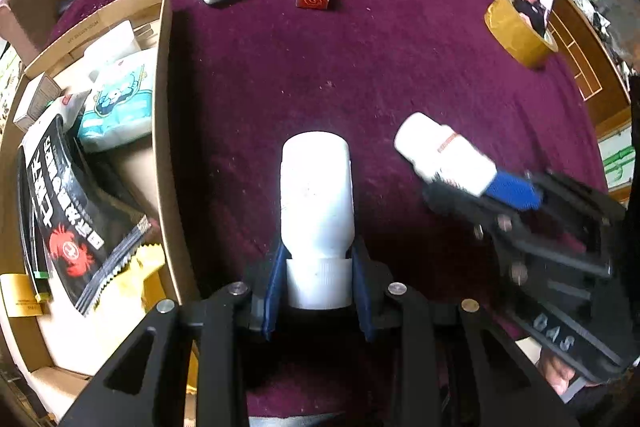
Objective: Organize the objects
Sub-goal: 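Carry both white pill bottles over the cardboard tray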
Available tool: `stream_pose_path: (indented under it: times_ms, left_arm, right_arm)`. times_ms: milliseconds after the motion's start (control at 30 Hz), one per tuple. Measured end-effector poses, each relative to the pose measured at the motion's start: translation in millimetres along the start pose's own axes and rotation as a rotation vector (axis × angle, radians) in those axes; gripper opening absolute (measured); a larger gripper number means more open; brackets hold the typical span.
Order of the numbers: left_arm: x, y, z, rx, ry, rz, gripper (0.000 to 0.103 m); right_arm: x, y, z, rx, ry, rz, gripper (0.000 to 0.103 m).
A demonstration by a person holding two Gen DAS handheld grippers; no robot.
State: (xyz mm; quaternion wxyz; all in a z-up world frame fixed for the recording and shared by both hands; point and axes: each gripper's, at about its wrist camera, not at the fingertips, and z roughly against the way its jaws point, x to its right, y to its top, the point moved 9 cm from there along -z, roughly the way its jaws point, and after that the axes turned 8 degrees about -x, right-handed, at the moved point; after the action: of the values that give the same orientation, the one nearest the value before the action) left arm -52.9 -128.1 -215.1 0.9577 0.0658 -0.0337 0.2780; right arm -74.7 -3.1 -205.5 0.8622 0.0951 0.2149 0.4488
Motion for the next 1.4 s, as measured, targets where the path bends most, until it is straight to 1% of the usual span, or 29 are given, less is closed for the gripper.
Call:
stream_pose_path:
  times_ms: [133,233,300,333,467,533,567,600,667,833,967,1000,1033,1133,1233,1300,1400]
  left_arm:
    - [0.4,0.3,5.6,0.025,0.001,-0.010,0.031]
    - [2.4,-0.2,12.0,0.041,0.003,-0.025,0.032]
    - [1.0,0.0,17.3,0.061,-0.005,-0.019,0.032]
    - [0.1,0.1,19.8,0.065,-0.006,-0.020,0.032]
    - [-4.2,3.9,20.6,0.082,0.001,-0.024,0.032]
    - [-12.2,7.3,18.5,0.082,-0.002,-0.030,0.032]
    - [-7.1,15.2,13.1,0.079,-0.003,-0.038,0.032]
    - [-5.2,16.5,11.2,0.074,-0.004,-0.046,0.032]
    - [0.1,19.9,15.6,0.071,0.007,-0.054,0.033]
    - [0.4,31.4,11.2,0.074,0.030,-0.066,0.035]
    - [0.9,36.7,6.4,0.072,0.010,-0.074,0.034]
    - [1.0,37.2,6.2,0.074,0.007,-0.076,0.034]
    - [0.5,36.9,6.3,0.076,0.002,-0.073,0.034]
    - [-0.6,33.7,7.0,0.078,-0.010,-0.064,0.033]
    - [-0.9,29.0,8.1,0.074,-0.064,-0.040,0.033]
    - [-0.9,24.7,9.6,0.070,-0.075,-0.030,0.033]
    - [1.0,21.0,18.0,0.088,-0.094,-0.027,0.033]
  right_arm:
    - [-1.5,-21.7,-0.7,-0.023,-0.007,0.026,0.035]
    - [-2.5,-22.4,1.2,-0.016,0.038,0.033,0.035]
    - [-3.6,-21.8,6.1,0.004,0.049,0.029,0.038]
    - [-6.5,-21.1,7.1,0.012,0.059,0.038,0.042]
    - [-8.4,-20.8,4.6,0.014,0.052,0.031,0.042]
    - [-6.1,-19.9,4.3,0.024,0.052,0.005,0.042]
    - [-5.8,-19.9,3.7,0.022,0.060,0.001,0.042]
    - [-4.9,-20.2,1.8,0.015,0.065,-0.005,0.042]
    - [-2.1,-19.6,-1.7,0.006,0.062,-0.017,0.042]
    - [-0.5,-18.3,-3.4,0.006,0.065,-0.023,0.042]
    - [1.3,-16.7,-3.0,0.015,0.072,-0.043,0.042]
    - [2.0,-16.8,-3.1,0.015,0.075,-0.050,0.040]
    - [2.9,-16.5,-2.9,0.017,0.059,-0.051,0.035]
    - [5.3,-16.7,-2.6,0.022,0.056,-0.065,0.034]
    - [7.9,-16.6,0.7,0.033,0.050,-0.083,0.034]
    - [7.8,-16.7,2.9,0.042,0.058,-0.088,0.034]
    - [5.0,-17.0,6.1,0.049,0.057,-0.086,0.034]
